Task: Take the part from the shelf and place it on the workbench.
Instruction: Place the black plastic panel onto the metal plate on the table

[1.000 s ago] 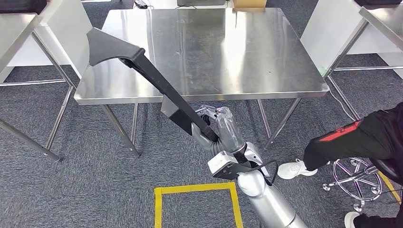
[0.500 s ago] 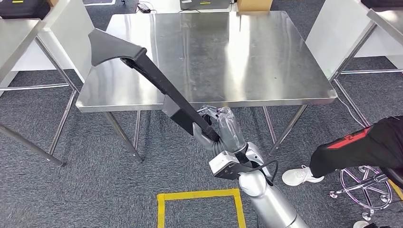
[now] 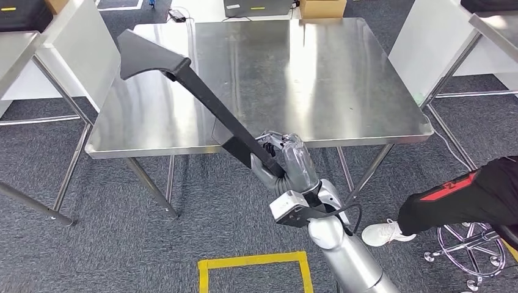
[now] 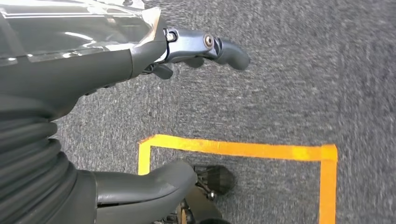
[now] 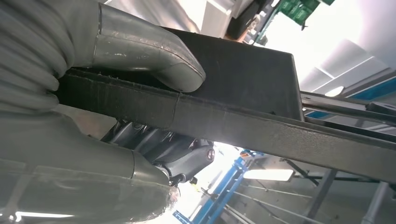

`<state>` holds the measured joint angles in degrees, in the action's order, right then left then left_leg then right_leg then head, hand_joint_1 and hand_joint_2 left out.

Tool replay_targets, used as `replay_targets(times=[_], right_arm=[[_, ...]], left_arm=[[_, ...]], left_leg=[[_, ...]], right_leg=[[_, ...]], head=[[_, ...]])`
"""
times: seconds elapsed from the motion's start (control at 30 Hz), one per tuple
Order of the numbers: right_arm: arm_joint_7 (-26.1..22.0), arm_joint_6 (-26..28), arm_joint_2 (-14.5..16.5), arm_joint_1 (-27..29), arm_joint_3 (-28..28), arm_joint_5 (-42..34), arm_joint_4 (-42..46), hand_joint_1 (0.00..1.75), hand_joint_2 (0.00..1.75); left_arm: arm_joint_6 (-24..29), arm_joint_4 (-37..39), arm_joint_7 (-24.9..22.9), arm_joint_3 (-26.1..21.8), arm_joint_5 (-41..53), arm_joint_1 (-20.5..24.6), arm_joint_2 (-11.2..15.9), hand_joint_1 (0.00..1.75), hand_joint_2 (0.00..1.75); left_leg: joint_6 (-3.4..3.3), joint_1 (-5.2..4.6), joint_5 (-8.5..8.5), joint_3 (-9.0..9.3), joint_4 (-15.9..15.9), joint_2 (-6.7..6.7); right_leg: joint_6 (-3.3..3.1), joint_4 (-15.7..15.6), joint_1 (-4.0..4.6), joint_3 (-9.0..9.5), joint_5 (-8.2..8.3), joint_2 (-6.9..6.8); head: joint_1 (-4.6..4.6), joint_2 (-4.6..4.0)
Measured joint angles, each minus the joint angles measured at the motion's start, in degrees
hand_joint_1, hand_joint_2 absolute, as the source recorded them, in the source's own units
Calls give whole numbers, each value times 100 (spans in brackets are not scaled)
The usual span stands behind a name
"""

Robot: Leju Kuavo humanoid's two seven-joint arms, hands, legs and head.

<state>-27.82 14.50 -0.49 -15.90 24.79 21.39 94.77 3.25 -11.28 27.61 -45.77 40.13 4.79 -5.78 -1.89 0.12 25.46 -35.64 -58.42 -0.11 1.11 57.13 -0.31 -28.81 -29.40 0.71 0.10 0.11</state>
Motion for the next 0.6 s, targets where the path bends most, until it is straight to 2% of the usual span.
replay_targets(times=[0.07,0.1,0.13,0.17,0.23,0.27,0.3,0.33,0.37,0.4,0.43,0.47,0.5,0.53,0.6], right_arm=[[26,5,-19,-32,-44,22,30,175,175],[35,7,-29,-52,-62,31,43,175,175],[42,8,-39,-81,-78,37,56,175,175],[49,8,-49,-106,-92,40,62,175,175],[68,8,-72,-134,-120,50,69,175,175],[79,8,-84,-133,-129,58,70,175,175],[86,8,-95,-130,-134,66,70,175,175],[91,8,-103,-129,-136,73,70,175,175],[92,8,-109,-130,-137,78,70,175,175],[96,8,-116,-129,-137,83,69,175,175],[101,8,-122,-131,-137,88,68,175,175],[109,9,-126,-132,-135,98,69,175,175],[122,10,-132,-133,-135,106,73,175,175],[133,13,-133,-137,-136,113,80,175,175],[150,21,-137,-136,-139,120,101,175,175]], left_arm=[[-5,0,0,-2,9,-1,-5,0,175],[-9,0,0,-3,13,-2,-8,0,175],[-15,-1,3,-3,18,-1,-10,0,175],[-22,-1,8,-4,27,4,-14,0,175],[-41,-1,23,-4,48,14,-30,0,175],[-49,0,28,-4,55,15,-42,0,175],[-53,0,30,-4,57,13,-56,0,175],[-53,0,31,-4,57,12,-70,0,175],[-55,0,31,-4,57,12,-81,0,175],[-58,0,32,-4,57,12,-89,0,175],[-63,0,33,-4,57,13,-91,0,175],[-68,0,34,-4,57,17,-90,0,175],[-75,0,36,-5,57,21,-87,0,175],[-82,0,39,-5,57,25,-86,0,175],[-102,0,49,-4,57,34,-85,0,175]], left_leg=[[-76,-2,33,105,70,-10],[-109,7,38,173,94,-13],[-137,18,42,243,109,-18],[-155,28,59,283,122,-17],[-168,31,127,341,123,-25],[-163,32,174,385,123,-30],[-151,37,229,449,123,-37],[-133,45,290,528,122,-45],[-108,57,357,618,122,-50],[-75,61,432,706,120,-56],[-37,57,504,772,120,-60],[1,45,570,811,123,-58],[35,32,615,850,122,-53],[60,29,635,871,120,-47],[102,48,587,807,-51,-31]], right_leg=[[83,36,7,63,-15,-3],[110,123,10,40,-44,-7],[123,309,0,-66,-101,-11],[125,620,-14,-266,-183,-14],[119,1365,-35,-800,-393,-15],[132,1596,-46,-1022,-473,-16],[170,1619,-56,-1143,-480,-19],[231,1436,-72,-1157,-383,-24],[306,1086,-91,-1085,-176,-35],[382,697,-107,-983,113,-66],[387,391,-103,-897,331,-97],[344,199,-91,-821,493,-116],[262,134,-86,-786,564,-125],[157,132,-74,-764,538,-110],[50,126,-100,-702,523,-72]], head=[[1,0],[3,0],[6,0],[8,0],[12,0],[12,0],[13,0],[13,0],[14,0],[17,0],[18,0],[17,0],[16,0],[12,0],[13,0]])
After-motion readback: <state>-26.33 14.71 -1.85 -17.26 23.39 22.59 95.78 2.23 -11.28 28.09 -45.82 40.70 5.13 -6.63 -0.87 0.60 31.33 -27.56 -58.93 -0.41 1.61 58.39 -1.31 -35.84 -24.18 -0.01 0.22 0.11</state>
